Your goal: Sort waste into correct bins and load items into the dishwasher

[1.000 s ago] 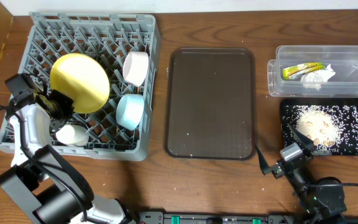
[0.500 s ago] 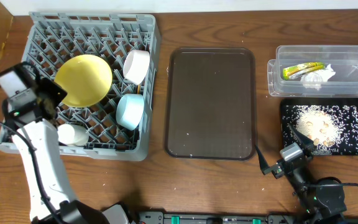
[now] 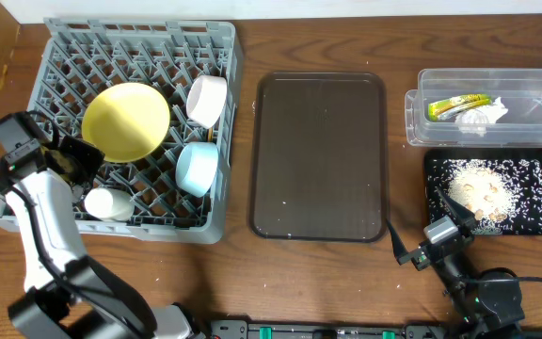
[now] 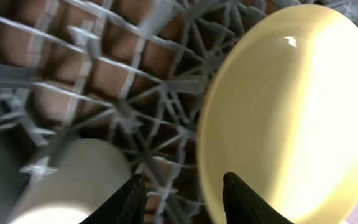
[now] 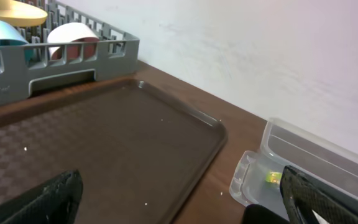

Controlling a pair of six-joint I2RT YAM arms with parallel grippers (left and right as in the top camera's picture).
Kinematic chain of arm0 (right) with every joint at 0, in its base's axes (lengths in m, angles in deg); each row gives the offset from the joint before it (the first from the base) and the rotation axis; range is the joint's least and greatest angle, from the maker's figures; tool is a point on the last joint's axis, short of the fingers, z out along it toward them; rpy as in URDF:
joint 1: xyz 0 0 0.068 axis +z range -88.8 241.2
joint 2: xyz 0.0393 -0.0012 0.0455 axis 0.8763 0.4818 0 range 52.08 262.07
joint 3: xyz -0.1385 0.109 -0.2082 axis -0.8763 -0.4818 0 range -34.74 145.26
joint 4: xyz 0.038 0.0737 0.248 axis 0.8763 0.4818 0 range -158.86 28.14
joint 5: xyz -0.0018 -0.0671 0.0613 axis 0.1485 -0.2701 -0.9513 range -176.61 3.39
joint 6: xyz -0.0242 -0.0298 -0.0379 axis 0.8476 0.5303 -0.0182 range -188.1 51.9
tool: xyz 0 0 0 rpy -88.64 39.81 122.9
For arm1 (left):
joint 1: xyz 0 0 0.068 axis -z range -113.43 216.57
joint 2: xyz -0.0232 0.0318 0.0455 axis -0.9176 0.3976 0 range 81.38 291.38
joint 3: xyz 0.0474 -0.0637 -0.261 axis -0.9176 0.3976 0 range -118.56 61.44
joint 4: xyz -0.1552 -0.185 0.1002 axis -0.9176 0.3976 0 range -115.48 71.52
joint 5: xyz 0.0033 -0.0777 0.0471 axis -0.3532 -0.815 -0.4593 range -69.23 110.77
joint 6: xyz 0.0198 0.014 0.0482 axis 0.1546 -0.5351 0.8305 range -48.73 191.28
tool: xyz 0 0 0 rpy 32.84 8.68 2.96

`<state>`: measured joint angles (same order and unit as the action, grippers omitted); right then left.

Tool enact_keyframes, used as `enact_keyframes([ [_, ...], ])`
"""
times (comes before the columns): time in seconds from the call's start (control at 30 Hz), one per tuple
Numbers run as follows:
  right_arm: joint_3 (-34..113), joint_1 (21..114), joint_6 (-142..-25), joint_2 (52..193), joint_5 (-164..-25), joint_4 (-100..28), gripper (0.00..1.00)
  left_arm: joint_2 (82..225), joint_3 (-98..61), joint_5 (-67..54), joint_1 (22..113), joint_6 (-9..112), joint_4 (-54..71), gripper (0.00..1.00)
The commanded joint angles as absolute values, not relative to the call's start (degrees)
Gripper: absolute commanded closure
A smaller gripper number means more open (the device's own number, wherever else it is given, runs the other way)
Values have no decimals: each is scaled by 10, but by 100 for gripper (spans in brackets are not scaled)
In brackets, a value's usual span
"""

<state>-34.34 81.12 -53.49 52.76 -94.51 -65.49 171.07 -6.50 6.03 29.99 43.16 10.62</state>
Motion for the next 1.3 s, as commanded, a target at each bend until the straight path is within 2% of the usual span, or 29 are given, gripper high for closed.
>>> enact_keyframes([
  [0.0, -344, 804, -533, 525, -944, -653, 1, 1746, -64, -41, 287, 423, 93, 59],
  [0.13, -344, 804, -533, 525, -944, -653, 1, 1761, -64, -58, 276, 434, 81, 58],
  [0.4, -344, 804, -533, 525, -944, -653, 1, 1766, -64, -107, 249, 436, 68, 45],
  [0.7, -344, 804, -533, 525, -944, -653, 1, 1828, -64, -222, 223, 462, 36, 45],
  [0.9, -344, 804, -533, 525, -944, -653, 1, 1854, -64, -254, 225, 462, 14, 55],
  [1.03, -344, 804, -533, 525, -944, -653, 1, 1854, -64, -264, 225, 462, 3, 73],
  [1.07, -344, 804, -533, 525, -944, -653, 1, 1854, -64, -265, 225, 462, 2, 86],
  [1.1, -344, 804, -533, 525, -944, -653, 1, 1853, -64, -267, 225, 462, 1, 92],
  [1.27, -344, 804, -533, 525, -944, -653, 1, 1832, -65, -268, 225, 462, 1, 92],
])
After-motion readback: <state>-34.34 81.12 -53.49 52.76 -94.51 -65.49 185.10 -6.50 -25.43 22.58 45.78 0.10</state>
